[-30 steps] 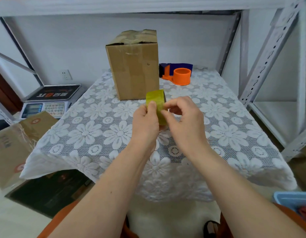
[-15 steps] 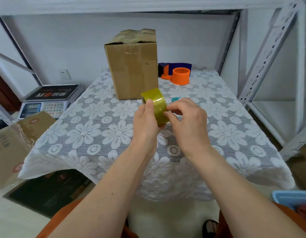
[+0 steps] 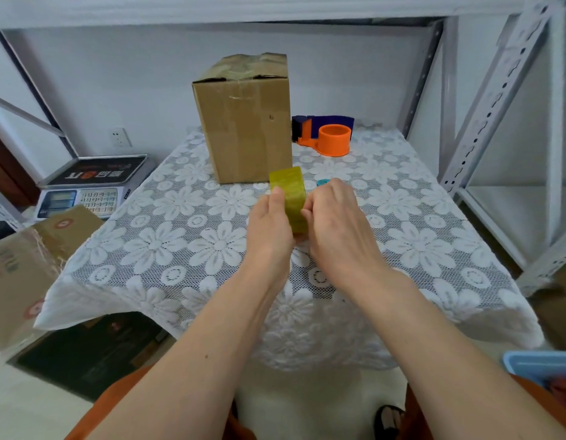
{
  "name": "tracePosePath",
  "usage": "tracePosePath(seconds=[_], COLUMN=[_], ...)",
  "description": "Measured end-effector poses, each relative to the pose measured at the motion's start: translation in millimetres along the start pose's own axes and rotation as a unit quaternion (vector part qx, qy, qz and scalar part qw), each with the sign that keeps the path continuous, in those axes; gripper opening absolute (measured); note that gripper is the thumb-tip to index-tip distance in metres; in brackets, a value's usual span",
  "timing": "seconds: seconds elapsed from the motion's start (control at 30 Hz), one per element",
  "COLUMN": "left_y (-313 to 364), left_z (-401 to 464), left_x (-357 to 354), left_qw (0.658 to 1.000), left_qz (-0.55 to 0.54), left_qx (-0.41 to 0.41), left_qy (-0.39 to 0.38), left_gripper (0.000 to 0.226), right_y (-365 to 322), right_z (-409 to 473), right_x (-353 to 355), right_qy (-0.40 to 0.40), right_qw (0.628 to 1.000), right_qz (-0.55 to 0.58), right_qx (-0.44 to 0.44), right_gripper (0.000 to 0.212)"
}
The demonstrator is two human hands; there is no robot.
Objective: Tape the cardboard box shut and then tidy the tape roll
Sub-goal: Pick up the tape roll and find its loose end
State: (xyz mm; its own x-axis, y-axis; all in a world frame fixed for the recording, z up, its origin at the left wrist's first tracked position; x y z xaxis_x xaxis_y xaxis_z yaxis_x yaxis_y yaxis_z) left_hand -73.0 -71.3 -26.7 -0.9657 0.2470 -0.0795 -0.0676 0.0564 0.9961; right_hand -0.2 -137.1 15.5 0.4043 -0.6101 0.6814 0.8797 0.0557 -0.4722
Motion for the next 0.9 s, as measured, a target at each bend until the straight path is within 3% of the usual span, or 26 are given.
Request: tracePosePath(seconds=[0.1,0.27,0.37,0.5,0.67,0.8,0.9], left_y=[0,4,4,4,3,9,11], left_z=[1,-1,-2,-4,-3,-4,-5], left_x=[0,-4,-4,-4,-5,-8,-3], left_qw=[1.0,0.997,0.997,0.997,0.997,0.983,0.968], left_qz=[-0.019,-0.065,-0.062,-0.056,-0.047,0.095,0.196], left_qx=[0.013,0.028,0.03,0.042,0.049,-0.013,-0.084], left_qy=[-0.005,-0.03,-0.033,-0.031,-0.044,-0.154,-0.133], left_gripper=[0.036,0.036,0.038,0.037,0.029,0.018,0.019], right_y=[0,5,5,5,8,22,26], right_z=[0,-3,-4,-4,-2,1,2], right_x=[-1,9,12,15,13,18,17], right_qy=[0.003,0.075,0.094,0.124,0.116,0.128,0.108], right_qw=[1.0,0.991,0.99,0.986,0.992,0.99,0.992], right_qz=[0.018,0.107,0.093,0.099,0.04,0.046,0.051], right_qx=[0.023,0.018,0.039,0.053,0.04,-0.027,-0.046], right_gripper=[0.01,0.008,0.015,0.005,0.008,0.005,0.006])
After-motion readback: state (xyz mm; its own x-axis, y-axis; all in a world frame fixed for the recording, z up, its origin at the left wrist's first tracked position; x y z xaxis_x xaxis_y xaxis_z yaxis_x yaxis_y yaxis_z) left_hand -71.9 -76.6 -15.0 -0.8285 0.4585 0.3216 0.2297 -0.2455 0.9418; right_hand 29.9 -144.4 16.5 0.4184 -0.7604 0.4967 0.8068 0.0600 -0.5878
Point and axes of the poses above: each hand's wrist, its own z-axis towards the middle knuckle, its own x-axis out of the back of the hand, y = z × x, the point moved 6 cm from there along z, towards the middle knuckle, and after that the axes turned 9 degrees about z, right-handed, at the moved point
